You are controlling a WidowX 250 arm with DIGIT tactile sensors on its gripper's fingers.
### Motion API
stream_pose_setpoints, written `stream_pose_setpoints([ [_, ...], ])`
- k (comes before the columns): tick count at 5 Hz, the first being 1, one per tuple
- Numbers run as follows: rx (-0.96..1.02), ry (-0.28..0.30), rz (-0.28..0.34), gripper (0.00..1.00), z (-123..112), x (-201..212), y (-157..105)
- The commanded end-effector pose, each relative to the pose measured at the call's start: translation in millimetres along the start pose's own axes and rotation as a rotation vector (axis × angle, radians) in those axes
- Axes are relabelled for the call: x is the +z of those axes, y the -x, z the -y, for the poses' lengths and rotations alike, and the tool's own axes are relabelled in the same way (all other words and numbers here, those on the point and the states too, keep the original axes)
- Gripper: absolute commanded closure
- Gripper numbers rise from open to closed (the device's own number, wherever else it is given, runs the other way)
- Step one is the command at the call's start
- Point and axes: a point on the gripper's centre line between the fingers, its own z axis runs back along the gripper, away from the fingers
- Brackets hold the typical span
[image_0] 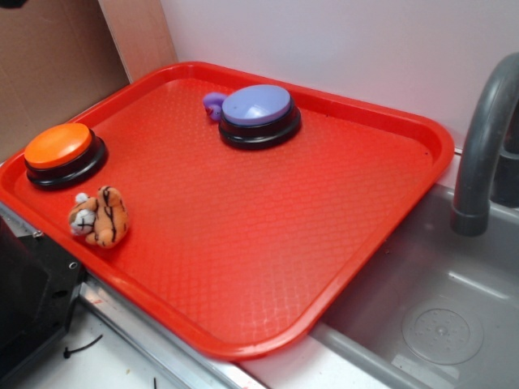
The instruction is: Push the purple button.
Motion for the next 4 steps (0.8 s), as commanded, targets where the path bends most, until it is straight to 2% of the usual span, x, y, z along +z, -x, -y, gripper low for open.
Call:
stream_pose_setpoints([
  [1, 0.000, 0.000, 0.000, 0.00, 0.0, 0.0, 0.0],
  [2, -0.016, -0.146, -0.020, 0.00, -12.6, -53.6, -45.6],
  [3, -0.114, -0.052, 0.095, 0.00, -19.3, -89.0, -98.1],
  [4, -0.126, -0.021, 0.121, 0.00, -25.9, -115.5, -146.7],
])
